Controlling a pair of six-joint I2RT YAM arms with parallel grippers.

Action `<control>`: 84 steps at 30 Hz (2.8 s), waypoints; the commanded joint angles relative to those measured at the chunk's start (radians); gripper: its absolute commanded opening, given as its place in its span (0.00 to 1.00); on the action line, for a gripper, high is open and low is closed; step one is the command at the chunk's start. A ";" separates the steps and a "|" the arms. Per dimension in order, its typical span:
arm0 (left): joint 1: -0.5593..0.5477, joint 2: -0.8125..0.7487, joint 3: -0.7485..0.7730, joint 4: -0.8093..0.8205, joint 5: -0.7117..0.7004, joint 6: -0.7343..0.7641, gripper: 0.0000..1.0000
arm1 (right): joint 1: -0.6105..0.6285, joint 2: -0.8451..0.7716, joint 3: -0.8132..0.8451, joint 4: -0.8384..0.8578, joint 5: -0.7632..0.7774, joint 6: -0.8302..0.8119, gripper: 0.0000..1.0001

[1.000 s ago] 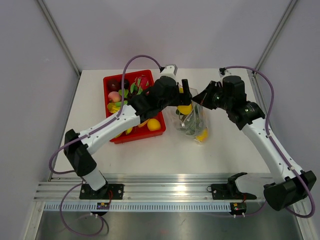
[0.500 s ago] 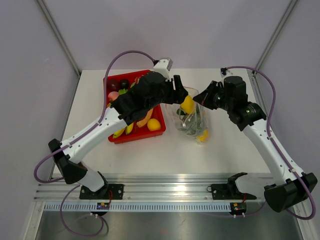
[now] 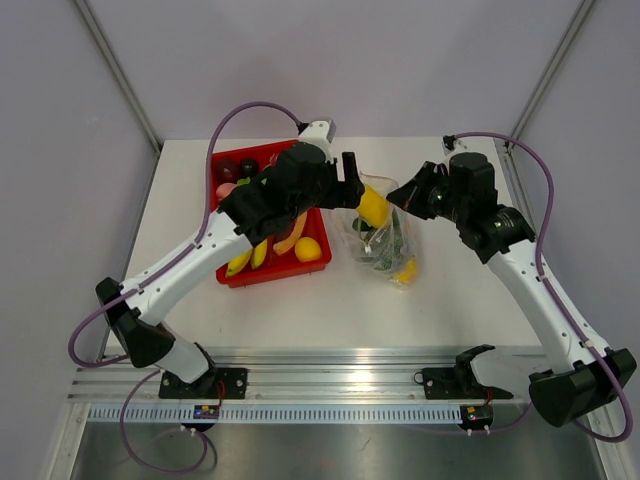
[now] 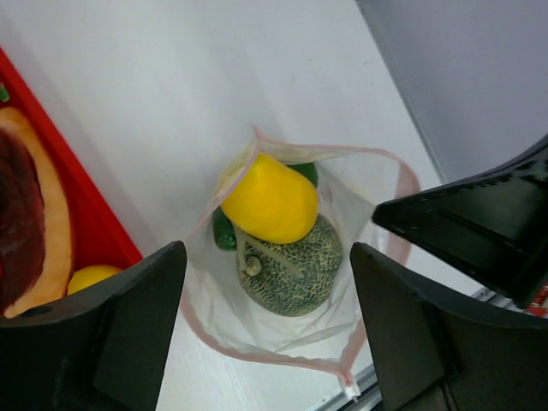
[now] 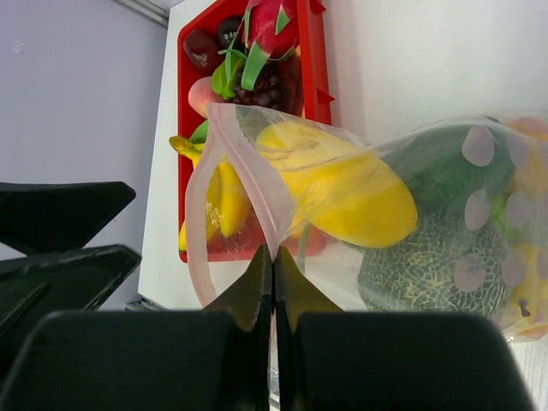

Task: Place the food in the zip-top bag and seal the zipper
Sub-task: Place the fake fruit in the zipper food storage bag, then adjust the zipper food storage bag at the center of the board.

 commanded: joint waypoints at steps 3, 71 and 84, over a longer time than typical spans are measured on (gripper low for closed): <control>0.016 0.060 -0.004 -0.066 -0.029 -0.003 0.75 | 0.005 -0.030 0.016 0.024 -0.001 -0.009 0.00; 0.049 0.183 0.087 -0.043 -0.012 -0.512 0.00 | 0.080 -0.335 -0.566 0.578 -0.068 -0.604 0.37; 0.049 0.054 -0.060 -0.012 -0.024 -0.471 0.01 | 0.078 -0.364 -0.589 0.642 0.024 -0.590 0.00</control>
